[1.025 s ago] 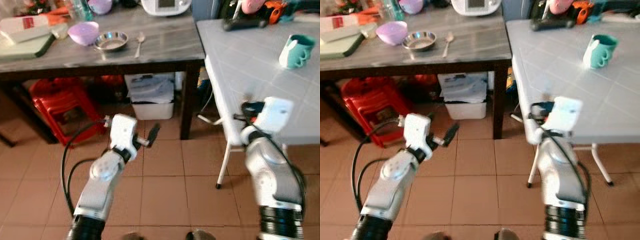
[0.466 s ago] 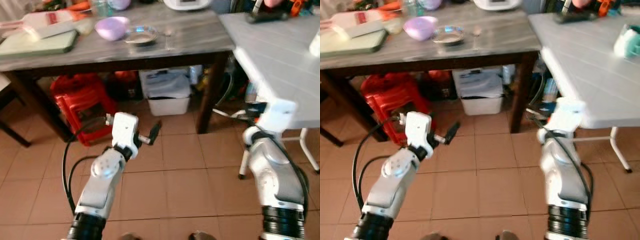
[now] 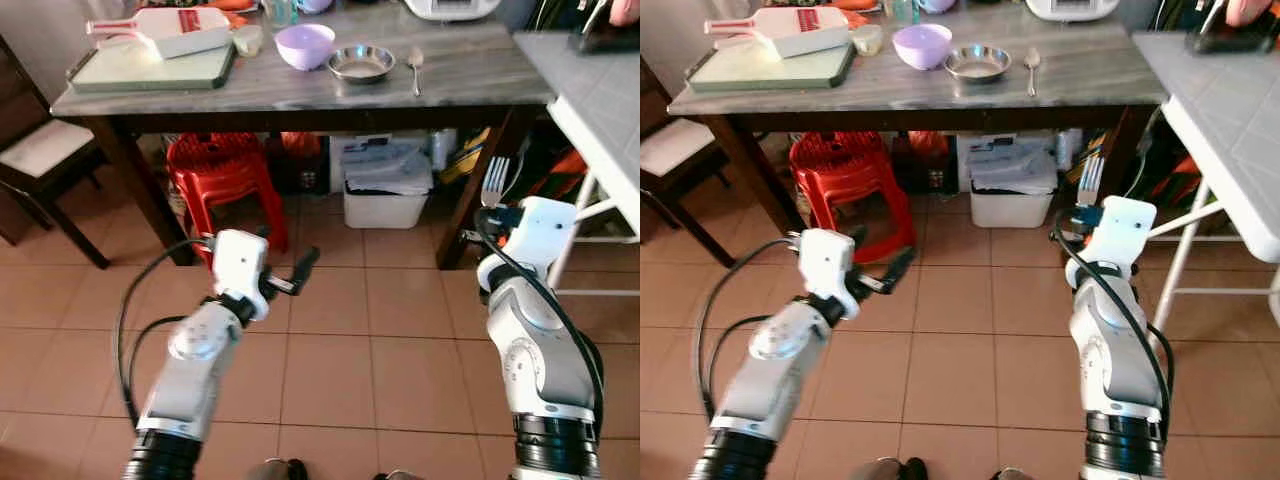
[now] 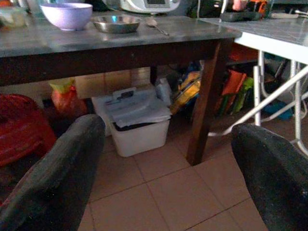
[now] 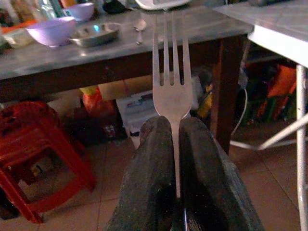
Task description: Setting the table
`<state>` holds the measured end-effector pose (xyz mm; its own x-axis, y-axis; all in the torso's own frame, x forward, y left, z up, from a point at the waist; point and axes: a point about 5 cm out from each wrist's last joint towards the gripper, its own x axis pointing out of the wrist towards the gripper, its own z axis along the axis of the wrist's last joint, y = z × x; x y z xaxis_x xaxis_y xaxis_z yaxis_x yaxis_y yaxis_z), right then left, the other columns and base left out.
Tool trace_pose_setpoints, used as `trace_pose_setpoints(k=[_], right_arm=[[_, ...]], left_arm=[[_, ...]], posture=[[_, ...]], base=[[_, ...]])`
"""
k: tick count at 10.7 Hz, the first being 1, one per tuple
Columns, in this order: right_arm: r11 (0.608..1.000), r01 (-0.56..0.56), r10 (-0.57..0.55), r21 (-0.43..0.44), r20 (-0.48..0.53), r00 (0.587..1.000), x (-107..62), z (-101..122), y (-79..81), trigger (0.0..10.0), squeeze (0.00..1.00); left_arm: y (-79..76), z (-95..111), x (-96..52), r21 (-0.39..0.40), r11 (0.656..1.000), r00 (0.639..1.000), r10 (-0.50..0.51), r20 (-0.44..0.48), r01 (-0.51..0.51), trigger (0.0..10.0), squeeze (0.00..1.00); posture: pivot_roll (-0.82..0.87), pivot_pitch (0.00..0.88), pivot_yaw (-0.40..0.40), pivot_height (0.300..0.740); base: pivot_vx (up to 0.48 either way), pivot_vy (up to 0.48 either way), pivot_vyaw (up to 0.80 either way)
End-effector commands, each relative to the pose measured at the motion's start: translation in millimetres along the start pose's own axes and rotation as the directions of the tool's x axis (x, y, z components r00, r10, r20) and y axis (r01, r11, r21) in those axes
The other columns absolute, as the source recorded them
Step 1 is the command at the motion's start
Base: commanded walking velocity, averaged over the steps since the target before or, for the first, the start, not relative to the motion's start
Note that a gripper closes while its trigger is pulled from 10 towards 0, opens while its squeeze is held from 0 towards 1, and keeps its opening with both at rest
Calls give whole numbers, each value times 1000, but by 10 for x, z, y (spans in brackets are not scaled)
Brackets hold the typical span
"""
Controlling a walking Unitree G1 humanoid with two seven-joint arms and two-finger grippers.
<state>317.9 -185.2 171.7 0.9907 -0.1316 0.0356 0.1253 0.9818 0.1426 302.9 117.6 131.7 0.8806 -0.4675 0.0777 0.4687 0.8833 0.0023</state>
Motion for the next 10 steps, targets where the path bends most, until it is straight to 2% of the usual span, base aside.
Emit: trace_pose_setpoints(k=[1, 7, 10], right_arm=[[1000, -3, 3, 0, 23, 1000, -9, 46, -5, 10000, 0], [1000, -2, 2, 1, 16, 1000, -8, 32, -9, 10000, 0], [1000, 3, -3, 1, 11, 1000, -12, 22, -8, 10000, 0]], left_arm=[[-19, 27, -6, 1, 1000, 1000, -12, 12, 12, 10000, 0], [-63, 23, -19, -24, 999, 999, -42, 16, 42, 10000, 0], [-79, 25, -18, -30, 998, 998, -54, 14, 54, 10000, 0]], posture=[[-45, 143, 44, 740], [-45, 149, 41, 740], [-45, 149, 44, 740]], base=[[334, 0, 444], [381, 0, 428], [393, 0, 0]])
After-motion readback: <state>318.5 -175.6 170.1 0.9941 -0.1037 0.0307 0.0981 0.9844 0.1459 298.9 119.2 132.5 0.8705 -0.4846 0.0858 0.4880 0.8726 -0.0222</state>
